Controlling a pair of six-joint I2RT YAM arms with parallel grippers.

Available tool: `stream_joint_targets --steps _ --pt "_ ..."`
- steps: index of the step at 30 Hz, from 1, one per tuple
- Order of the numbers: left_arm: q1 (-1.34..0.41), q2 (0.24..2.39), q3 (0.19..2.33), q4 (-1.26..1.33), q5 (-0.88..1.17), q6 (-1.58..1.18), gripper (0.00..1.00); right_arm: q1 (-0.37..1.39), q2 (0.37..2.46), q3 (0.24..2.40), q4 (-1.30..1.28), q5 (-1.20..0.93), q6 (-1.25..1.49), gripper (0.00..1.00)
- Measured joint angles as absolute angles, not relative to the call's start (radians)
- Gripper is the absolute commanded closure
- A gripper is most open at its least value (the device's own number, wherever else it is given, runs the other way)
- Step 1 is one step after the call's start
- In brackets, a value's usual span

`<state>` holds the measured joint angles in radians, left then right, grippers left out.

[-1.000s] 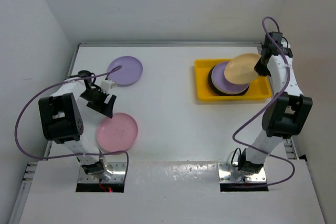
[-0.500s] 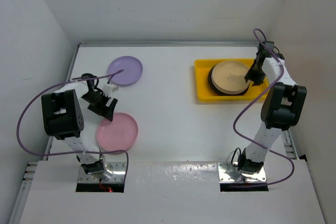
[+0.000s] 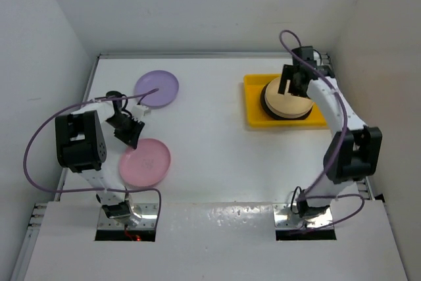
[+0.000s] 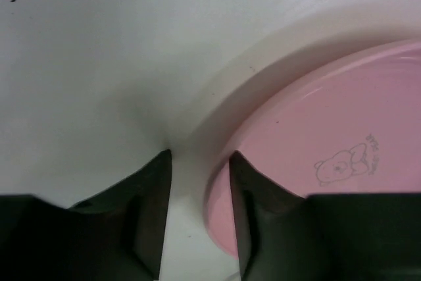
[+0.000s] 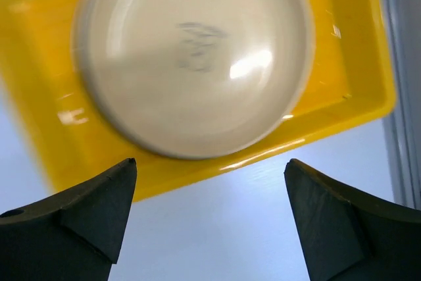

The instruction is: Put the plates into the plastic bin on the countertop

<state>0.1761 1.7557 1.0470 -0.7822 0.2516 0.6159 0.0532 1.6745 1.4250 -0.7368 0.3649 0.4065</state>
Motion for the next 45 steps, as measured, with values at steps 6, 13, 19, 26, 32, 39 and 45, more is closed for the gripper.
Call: stream_joint_targets --steps 6,13,19,26,32,39,45 --pt "0.173 1.771 1.074 -0.832 0.311 0.621 1.00 0.395 1.519 1.324 -0.606 0.324 0.360 0.08" --pt "0.126 1.778 1.198 -0.888 0.544 0.618 1.00 0.684 1.617 1.214 -0.409 0.019 0.355 0.19" --pt "0.038 1.680 1.312 -0.879 0.671 0.569 1.00 0.773 1.837 1.369 -0.357 -0.052 0.392 0.29" --pt "0.006 1.654 1.339 -0.882 0.757 0.514 1.00 0.733 1.916 1.423 -0.333 -0.037 0.447 0.63" --pt "0.004 1.654 1.339 -0.881 0.744 0.488 1.00 0.729 1.916 1.423 -0.337 0.038 0.474 0.54" --pt "-0.006 1.654 1.339 -0.865 0.734 0.466 1.00 0.748 1.916 1.438 -0.361 0.108 0.461 1.00" --pt "-0.006 1.654 1.342 -0.859 0.724 0.470 0.22 0.754 1.916 1.433 -0.360 0.109 0.461 1.00"
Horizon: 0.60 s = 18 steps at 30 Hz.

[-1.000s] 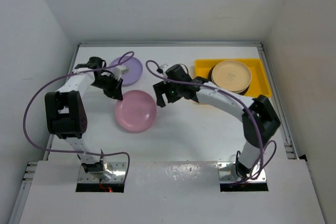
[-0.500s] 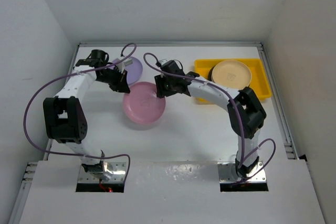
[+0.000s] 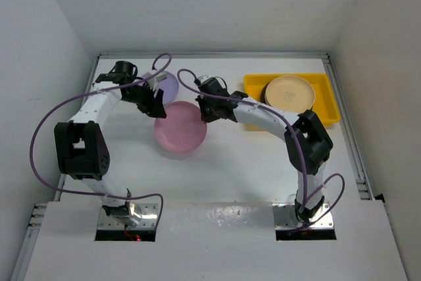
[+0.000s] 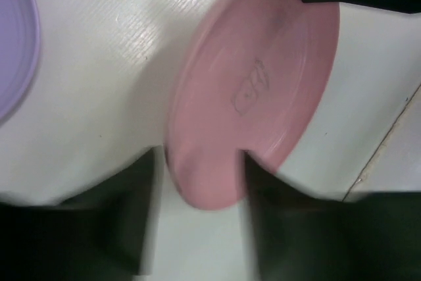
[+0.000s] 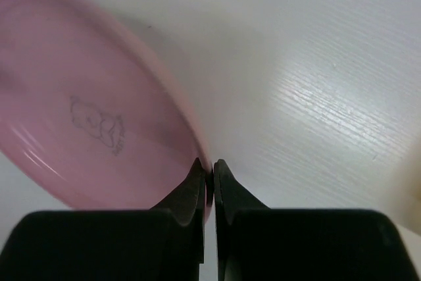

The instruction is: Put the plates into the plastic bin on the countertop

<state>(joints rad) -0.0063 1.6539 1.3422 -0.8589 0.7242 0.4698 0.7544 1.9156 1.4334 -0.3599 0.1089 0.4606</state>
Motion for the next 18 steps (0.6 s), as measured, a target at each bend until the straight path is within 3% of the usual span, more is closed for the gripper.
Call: stream_joint_targets --steps 1,8,15,18 --pt "-0.006 1.654 1.348 -0.862 0.727 0.467 0.00 0.745 1.914 1.430 -0.360 0.102 0.469 1.00" --pt "0.020 1.665 1.475 -0.894 0.672 0.378 0.00 0.492 1.838 1.415 -0.469 0.081 0.594 1.00" --pt "0.112 1.710 1.546 -0.863 0.555 0.304 0.00 -0.073 1.674 1.415 -0.591 0.154 0.706 1.00" --pt "0.126 1.739 1.545 -0.862 0.548 0.291 0.00 -0.179 1.685 1.415 -0.656 0.165 0.731 1.00"
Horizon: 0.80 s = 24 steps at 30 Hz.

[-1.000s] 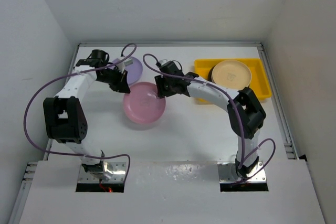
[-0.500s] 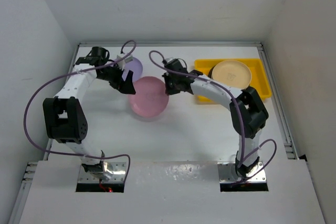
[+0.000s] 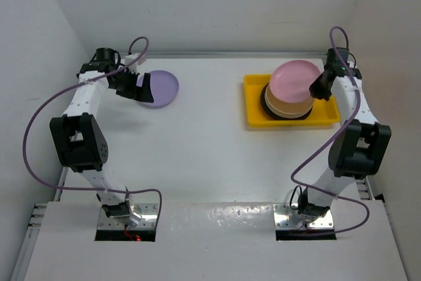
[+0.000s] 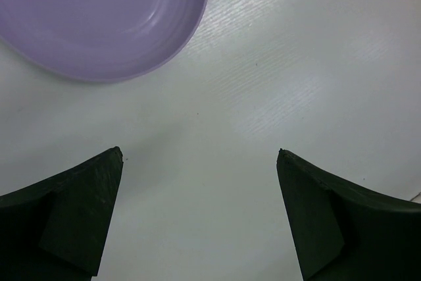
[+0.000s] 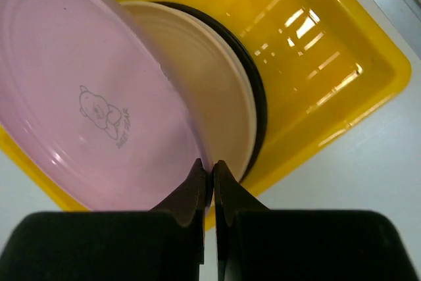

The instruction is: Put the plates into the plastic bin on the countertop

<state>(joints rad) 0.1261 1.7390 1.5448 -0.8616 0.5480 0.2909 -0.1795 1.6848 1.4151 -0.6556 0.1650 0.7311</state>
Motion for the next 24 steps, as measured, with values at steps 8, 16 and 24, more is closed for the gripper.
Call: stream_joint_targets --steps 8,16,24 --pt "0.133 1.755 1.521 -0.863 0.551 0.282 0.00 -0.207 1.787 1.427 -0.728 0.093 0.743 0.81" --pt "0.145 1.755 1.515 -0.863 0.553 0.282 0.00 -0.188 1.834 1.451 -0.779 0.164 0.688 0.11" --pt "0.199 1.754 1.498 -0.833 0.521 0.266 0.00 0.064 1.807 1.653 -0.760 0.346 0.629 0.19"
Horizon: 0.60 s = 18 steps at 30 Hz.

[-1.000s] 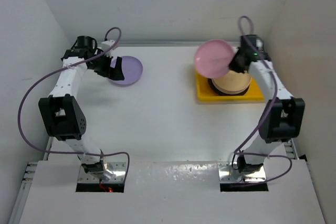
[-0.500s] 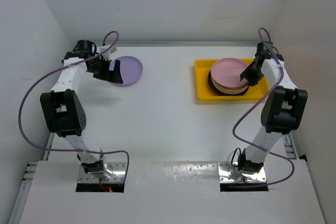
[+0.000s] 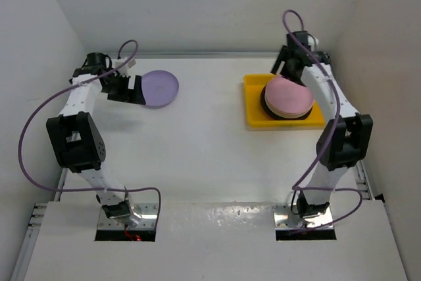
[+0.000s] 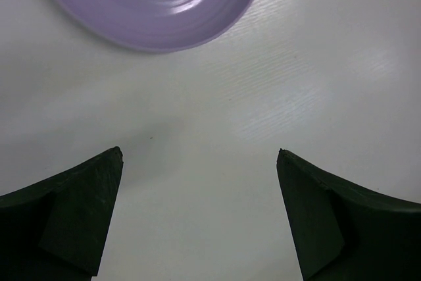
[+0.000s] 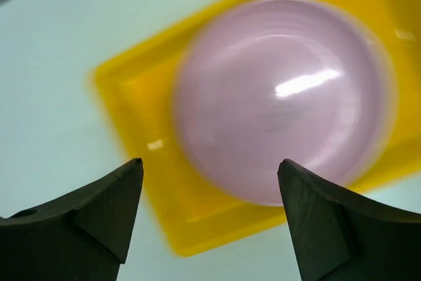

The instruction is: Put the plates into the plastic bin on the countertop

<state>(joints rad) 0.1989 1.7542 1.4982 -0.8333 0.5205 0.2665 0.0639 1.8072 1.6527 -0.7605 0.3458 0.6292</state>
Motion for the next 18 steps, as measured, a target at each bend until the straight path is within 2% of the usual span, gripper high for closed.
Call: stream_joint_targets --steps 6,9,10,11,13,18 --pt "0.271 1.763 1.480 -0.776 0.466 0.230 0.00 0.382 1.874 1.683 -0.472 0.097 0.749 0.23" --pt "0.277 1.812 1.490 -0.696 0.454 0.175 0.17 0.445 2.035 1.799 -0.400 -0.015 0.811 0.23" --pt "0.274 1.847 1.507 -0.667 0.446 0.150 0.26 0.457 2.089 1.834 -0.383 -0.035 0.819 0.23" --pt "0.268 1.892 1.534 -0.638 0.430 0.123 0.40 0.466 2.129 1.853 -0.383 -0.050 0.822 0.23" --pt "0.258 2.002 1.607 -0.590 0.392 0.080 0.41 0.480 2.169 1.858 -0.403 -0.064 0.821 0.23" --pt "0.220 2.246 1.763 -0.518 0.328 0.006 0.36 0.487 2.116 1.771 -0.422 -0.052 0.807 0.23"
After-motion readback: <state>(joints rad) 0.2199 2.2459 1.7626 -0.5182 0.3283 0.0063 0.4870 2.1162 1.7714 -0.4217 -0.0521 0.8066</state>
